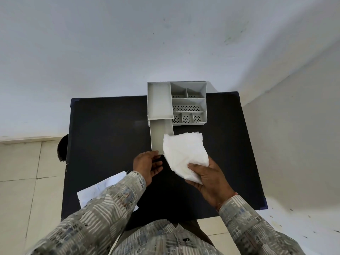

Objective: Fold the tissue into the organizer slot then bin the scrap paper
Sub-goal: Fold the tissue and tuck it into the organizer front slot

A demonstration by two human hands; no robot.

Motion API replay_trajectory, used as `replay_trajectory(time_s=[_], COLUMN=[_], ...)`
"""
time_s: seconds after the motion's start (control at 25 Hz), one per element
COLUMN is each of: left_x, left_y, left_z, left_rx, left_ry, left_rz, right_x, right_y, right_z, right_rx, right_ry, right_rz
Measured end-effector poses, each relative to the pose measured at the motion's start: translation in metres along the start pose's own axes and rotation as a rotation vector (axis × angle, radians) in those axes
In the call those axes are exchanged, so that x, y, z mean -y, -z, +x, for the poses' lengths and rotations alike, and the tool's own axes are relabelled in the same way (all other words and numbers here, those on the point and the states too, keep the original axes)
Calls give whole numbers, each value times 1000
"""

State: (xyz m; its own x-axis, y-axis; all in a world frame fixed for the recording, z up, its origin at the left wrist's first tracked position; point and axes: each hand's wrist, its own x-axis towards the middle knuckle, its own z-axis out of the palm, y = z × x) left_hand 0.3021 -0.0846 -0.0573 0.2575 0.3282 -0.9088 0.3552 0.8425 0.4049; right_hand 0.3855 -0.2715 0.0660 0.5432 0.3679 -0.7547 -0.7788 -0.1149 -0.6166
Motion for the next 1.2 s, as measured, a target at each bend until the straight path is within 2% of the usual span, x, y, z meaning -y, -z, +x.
replay_trajectory(time_s=[0.28,0.68,1.2], left_x=[8,-3,-6], left_y=[11,18,18], left_z=[5,15,15], left_rx=[18,23,91], left_ry=[22,-40,13], left_rz=[63,38,120], right_x=[-5,-13,-9], right_y=[-7,-12,-28], right_z=[-1,-10,2], right_rx=[34,39,23], right_ry=[-14,-10,20], right_rz=[-24,-24,-3])
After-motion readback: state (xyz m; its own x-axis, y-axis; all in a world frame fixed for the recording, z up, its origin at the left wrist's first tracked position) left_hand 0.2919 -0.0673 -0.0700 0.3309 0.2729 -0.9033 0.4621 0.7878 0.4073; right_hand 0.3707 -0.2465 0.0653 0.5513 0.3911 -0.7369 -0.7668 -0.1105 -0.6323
